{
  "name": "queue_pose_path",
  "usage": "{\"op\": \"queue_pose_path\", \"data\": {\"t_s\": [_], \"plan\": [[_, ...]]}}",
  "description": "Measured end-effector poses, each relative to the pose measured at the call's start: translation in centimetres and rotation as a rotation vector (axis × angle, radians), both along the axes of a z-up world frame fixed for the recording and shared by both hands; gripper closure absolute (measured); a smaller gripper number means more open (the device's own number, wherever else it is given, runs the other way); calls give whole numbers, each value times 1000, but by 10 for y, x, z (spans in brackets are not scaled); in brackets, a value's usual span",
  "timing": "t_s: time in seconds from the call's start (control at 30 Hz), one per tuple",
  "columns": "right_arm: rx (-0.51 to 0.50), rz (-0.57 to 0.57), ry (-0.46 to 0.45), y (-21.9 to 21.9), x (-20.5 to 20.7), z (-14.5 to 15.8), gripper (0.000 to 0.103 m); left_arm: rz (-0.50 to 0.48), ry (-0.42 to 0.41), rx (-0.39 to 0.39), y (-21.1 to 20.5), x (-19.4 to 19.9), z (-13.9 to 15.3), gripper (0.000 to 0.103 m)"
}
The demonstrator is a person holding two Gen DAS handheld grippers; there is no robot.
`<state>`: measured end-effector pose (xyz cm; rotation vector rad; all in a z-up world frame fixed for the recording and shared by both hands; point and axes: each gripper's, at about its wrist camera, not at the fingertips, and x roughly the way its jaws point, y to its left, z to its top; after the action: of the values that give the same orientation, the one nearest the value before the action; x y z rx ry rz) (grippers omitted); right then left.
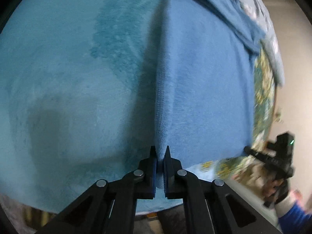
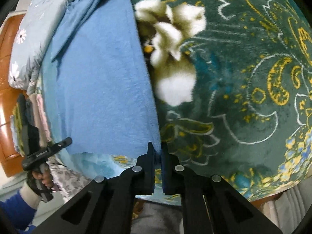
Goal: Fold clothes
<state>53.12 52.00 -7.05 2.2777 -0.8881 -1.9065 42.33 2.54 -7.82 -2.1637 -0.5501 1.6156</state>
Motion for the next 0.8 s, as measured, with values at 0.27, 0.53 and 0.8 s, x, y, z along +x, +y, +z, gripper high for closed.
{"op": "queue_pose_path", "data": {"t_s": [0.27,0.53,0.8], "plan": [[-201,-173,243,37,-68,58,98,194,84,214,-32,-80,69,98],[-223,-209,389,38,-171,76,98,350,124,241,-14,-181,75,98],[-181,-275,361,52,-261,40,98,512,76,246,9,-264,32,98]]}}
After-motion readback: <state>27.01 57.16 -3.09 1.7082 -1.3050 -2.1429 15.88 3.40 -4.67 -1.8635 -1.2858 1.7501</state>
